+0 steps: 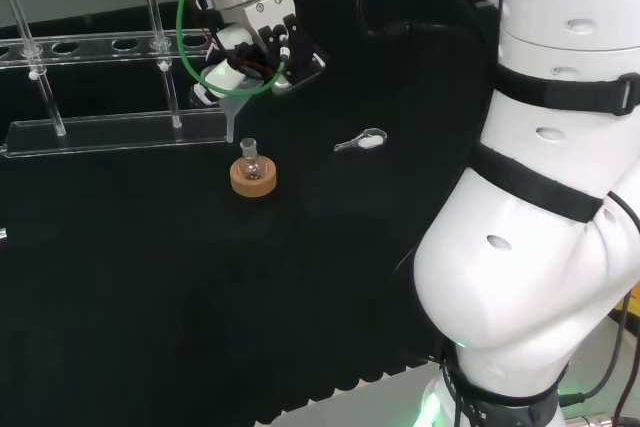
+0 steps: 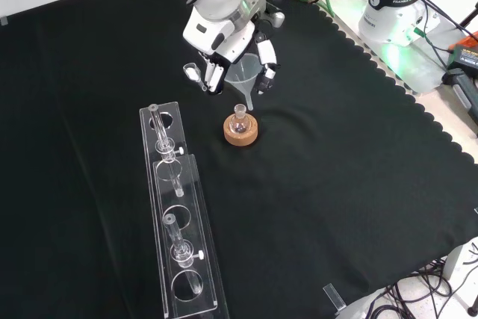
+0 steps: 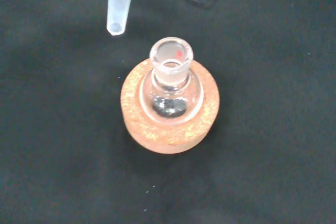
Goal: Place the funnel on the round-bottom flask.
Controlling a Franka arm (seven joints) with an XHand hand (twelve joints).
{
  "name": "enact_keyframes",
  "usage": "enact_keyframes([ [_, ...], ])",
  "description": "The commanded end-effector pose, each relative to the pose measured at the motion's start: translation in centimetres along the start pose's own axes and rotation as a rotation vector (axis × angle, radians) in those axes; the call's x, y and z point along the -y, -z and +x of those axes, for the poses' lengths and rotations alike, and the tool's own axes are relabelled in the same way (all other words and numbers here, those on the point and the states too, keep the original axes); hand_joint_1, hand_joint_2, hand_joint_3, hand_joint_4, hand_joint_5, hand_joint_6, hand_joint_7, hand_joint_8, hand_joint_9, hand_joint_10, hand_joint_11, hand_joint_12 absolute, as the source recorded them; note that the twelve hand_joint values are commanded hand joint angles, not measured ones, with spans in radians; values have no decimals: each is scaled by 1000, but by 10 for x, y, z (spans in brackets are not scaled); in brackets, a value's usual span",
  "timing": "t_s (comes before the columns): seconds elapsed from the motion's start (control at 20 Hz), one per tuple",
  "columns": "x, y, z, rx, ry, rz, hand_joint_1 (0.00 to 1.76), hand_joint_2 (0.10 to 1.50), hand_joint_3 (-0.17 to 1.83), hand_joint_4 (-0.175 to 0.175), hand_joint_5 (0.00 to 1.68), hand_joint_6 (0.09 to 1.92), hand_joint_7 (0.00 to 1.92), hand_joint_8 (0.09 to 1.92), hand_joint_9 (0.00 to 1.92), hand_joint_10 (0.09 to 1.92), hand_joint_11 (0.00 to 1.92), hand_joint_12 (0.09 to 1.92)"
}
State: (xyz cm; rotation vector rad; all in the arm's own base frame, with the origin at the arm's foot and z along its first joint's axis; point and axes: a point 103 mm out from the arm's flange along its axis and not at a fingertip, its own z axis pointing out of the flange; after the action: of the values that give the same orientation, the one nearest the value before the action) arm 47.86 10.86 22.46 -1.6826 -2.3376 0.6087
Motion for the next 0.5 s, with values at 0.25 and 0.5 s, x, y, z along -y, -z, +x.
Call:
enact_keyframes([
  [0.25,-10,-5,-17,28,-31,15,804,863,1094,133,688,1920,1262,1920,1454,1742,1623,1215],
  [0.5,-8,-10,-33,17,-68,50,805,862,1096,132,689,1920,1263,1920,1455,1743,1624,1216],
])
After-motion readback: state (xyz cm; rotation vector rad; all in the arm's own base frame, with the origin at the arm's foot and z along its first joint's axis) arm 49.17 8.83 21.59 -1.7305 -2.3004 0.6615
